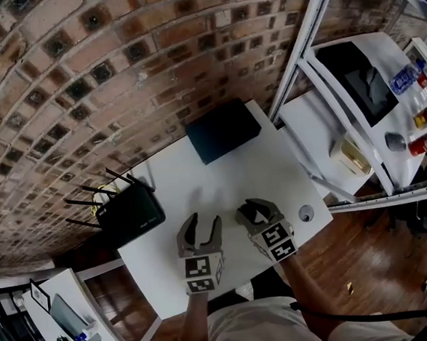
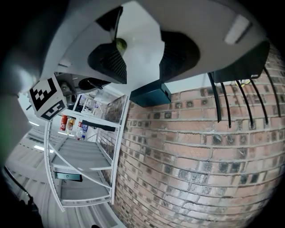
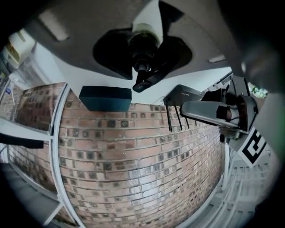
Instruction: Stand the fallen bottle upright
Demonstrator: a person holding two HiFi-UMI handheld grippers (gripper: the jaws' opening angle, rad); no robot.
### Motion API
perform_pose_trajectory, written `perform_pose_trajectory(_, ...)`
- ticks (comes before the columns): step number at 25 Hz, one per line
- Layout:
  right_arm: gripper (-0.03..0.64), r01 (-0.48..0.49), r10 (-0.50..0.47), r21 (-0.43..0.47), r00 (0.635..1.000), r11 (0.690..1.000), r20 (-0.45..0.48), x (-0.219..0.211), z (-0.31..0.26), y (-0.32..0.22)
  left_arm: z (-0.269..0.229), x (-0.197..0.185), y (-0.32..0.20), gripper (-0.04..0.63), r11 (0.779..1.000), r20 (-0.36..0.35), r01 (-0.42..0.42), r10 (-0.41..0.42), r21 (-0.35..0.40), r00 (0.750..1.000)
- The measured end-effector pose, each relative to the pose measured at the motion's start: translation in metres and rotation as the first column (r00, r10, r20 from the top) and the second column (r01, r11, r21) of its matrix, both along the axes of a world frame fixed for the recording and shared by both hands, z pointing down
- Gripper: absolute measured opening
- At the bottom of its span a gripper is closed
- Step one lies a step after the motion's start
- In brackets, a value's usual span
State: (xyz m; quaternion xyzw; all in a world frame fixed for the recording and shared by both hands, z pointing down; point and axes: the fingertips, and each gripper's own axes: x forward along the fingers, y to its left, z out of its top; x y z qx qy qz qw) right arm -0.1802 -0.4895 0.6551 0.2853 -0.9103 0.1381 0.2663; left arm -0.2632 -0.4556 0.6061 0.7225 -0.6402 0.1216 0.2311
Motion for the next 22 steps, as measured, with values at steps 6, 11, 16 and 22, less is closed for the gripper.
perform_pose_trajectory(6,0.132,0.003,-0.003,-0.012,0.999,1.0,-0.039,-0.008,0.001,0.01,-0.012,-0.004,0.012,0.25,1.0,-0.002,-0.004,0.004,0.022,1.0)
perform_pose_trajectory(11,0.305,-0.112,0.109,-0.043,0.992,0.993,-0.059,0.01,0.014,0.021,-0.032,-0.011,0.025,0.252,0.996,-0.003,-0.008,0.008,0.088,1.0)
perform_pose_trajectory(16,0.31,-0.176,0.176,-0.02,0.984,0.984,-0.034,0.033,-0.002,0.046,-0.038,-0.005,0.047,0.259,0.991,-0.004,-0.035,0.035,0.129,0.999)
perform_pose_trajectory(22,0.31,-0.186,0.181,0.032,0.976,0.982,0.12,0.051,-0.055,0.071,-0.056,0.007,0.07,0.261,0.983,0.017,0.015,-0.018,0.182,1.0)
